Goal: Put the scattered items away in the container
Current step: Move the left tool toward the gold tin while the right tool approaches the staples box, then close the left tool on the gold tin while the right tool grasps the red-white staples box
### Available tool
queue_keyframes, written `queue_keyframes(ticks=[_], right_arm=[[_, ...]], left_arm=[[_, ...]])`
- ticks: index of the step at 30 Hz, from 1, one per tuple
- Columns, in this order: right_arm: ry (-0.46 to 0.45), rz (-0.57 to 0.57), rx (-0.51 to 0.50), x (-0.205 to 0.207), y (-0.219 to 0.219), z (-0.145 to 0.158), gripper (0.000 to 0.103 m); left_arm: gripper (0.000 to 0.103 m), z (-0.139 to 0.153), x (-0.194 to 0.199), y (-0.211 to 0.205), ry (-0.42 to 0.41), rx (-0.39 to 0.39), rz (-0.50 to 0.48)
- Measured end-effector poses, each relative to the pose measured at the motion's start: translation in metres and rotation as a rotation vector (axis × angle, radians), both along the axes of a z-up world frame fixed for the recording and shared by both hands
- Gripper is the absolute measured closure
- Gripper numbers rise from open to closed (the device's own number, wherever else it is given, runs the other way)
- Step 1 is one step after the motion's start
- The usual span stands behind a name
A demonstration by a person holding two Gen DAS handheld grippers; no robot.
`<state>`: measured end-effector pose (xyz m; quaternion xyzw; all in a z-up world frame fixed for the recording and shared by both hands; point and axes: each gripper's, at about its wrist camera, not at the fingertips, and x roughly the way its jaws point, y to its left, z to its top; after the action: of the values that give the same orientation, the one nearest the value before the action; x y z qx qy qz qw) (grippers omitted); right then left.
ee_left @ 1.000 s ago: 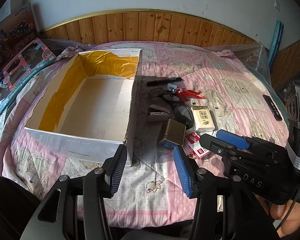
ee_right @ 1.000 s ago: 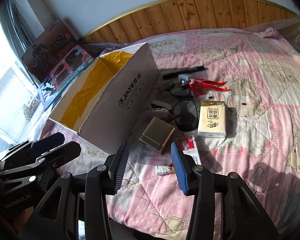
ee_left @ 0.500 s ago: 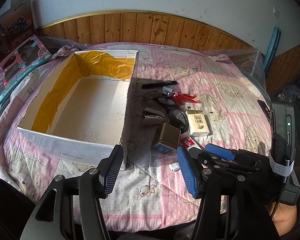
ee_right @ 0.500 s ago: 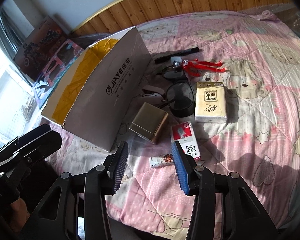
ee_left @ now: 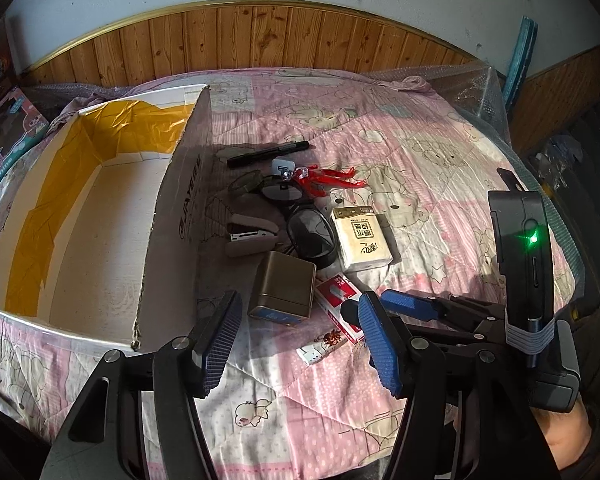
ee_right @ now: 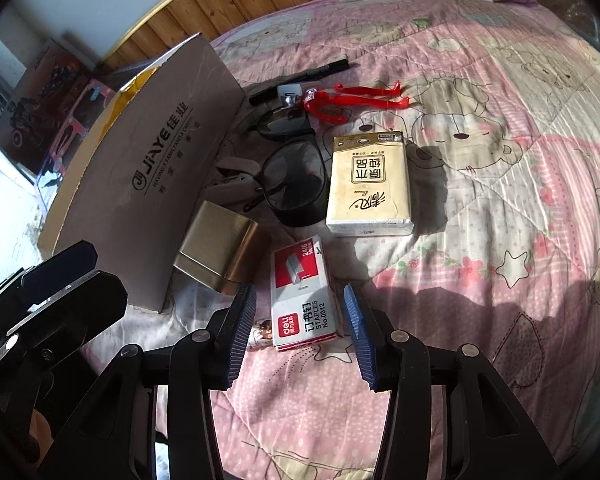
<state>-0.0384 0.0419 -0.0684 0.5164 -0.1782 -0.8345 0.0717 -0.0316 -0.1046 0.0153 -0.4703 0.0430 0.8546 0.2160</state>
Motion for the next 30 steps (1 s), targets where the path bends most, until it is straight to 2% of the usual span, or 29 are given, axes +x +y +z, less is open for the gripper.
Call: queue_keyframes(ticks=[7,15,18,19,20,22,30], right_arm=[[-0.021,0.060,0.009,-0.005,-0.001,-0.015,0.052],[0.004,0.149,0.097,-0.011,-0.020,-0.018,0.050],[0.021,0.155,0.082,-0.014,-0.020,-0.016,0.052],[0.023,0.158,0.080,-0.014,-0.020,-0.015,0.061],[0.024,0.162,0.077,-0.015,-0.021,-0.015,0.062],[0.023,0.164,0.073,-0.018,-0.020,-0.016,0.062],[0.016,0.168,0.047,-0.023,-0.020,-0.019,0.062]], left_arm=[[0.040,-0.033,-0.022,0.008,-0.045,-0.054,0.007],[0.039,-0.070,-0.042,0.011,-0.111,-0.085,0.022],[0.039,-0.075,-0.047,0.008,-0.123,-0.065,0.040],[0.039,-0.075,-0.048,0.008,-0.123,-0.058,0.043],[0.040,-0.076,-0.049,0.007,-0.125,-0.054,0.044],[0.049,-0.078,-0.052,0.005,-0.133,-0.051,0.049],[0.051,-0.083,-0.058,-0.001,-0.141,-0.055,0.077]])
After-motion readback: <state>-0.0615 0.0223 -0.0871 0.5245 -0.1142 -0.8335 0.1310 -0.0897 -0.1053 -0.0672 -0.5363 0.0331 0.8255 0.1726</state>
